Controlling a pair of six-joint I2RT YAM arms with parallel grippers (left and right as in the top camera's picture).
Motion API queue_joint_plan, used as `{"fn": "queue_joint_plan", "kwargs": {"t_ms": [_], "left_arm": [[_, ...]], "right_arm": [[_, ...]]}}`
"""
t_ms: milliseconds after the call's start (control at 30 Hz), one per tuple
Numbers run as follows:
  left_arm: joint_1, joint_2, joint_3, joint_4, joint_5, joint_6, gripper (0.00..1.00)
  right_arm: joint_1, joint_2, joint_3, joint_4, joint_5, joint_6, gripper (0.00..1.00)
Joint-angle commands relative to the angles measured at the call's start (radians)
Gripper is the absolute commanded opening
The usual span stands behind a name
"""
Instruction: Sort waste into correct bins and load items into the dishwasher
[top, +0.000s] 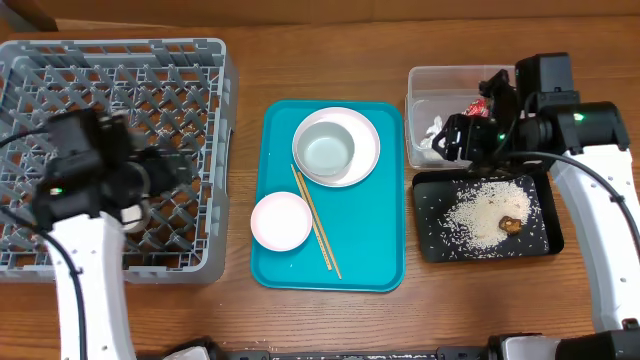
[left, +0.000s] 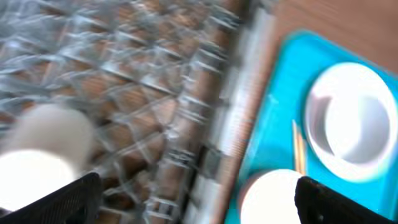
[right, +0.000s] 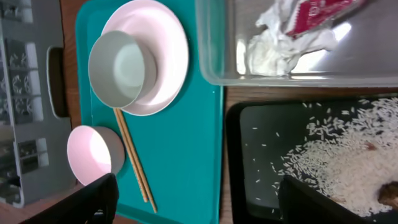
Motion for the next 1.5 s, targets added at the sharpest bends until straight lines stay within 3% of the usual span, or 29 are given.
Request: {"fn": "queue_joint_plan", "kwargs": {"t_ms": [0, 200, 400, 533, 733, 900, 933, 967, 1067, 1333, 1467], "left_arm": [[-0.161, -0.003, 0.013, -0.064, -0.025, 0.017, 1.0], [-0.269, 0.003, 0.011, -0.13, -0.024, -0.079, 1.0], [-0.392, 0.003, -0.02, -0.111, 0.006, -0.079, 1.0], [-0.521, 0.024, -0.047, -0.065, -0.01, -0.085, 1.0], [-0.694, 0.162, -0.089, 0.017, -0.027, -0.116, 0.97], [-0.79, 0.36, -0.09, 0.04, -0.028, -0.116, 0.75], [-0.8, 0.413, -0.09, 0.043, -0.027, -0.116, 0.62], [-0.805, 0.44, -0.09, 0.043, -0.027, -0.116, 0.56], [-0.805, 0.514, -0.09, 0.043, -0.024, -0.116, 0.04], [-0.793, 0.352, 0.037, -0.05, -0.084, -0.116, 0.04], [-0.699, 0.219, 0.15, -0.1, -0.105, -0.037, 0.04]], "right_arm": [[0.08, -0.008, 0.023, 0.009, -0.014, -0.048, 0.84], [0.259, 0.014, 0.021, 0.059, 0.013, -0.028, 0.82], [0.324, 0.041, 0.021, 0.075, 0.217, 0.175, 0.82], [0.248, 0.02, 0.026, 0.053, 0.285, 0.247, 0.85], [-0.017, -0.006, 0.026, -0.01, 0.231, 0.243, 0.96], [-0.122, -0.006, 0.026, -0.056, 0.231, 0.235, 0.97], [-0.125, -0.006, 0.026, -0.063, 0.232, 0.235, 0.97], [-0.125, -0.006, 0.026, -0.064, 0.231, 0.235, 0.97], [-0.125, -0.006, 0.026, -0.068, 0.231, 0.235, 0.97], [-0.125, -0.006, 0.026, -0.078, 0.232, 0.235, 0.97], [-0.125, -0.006, 0.026, -0.078, 0.231, 0.217, 0.97]]}}
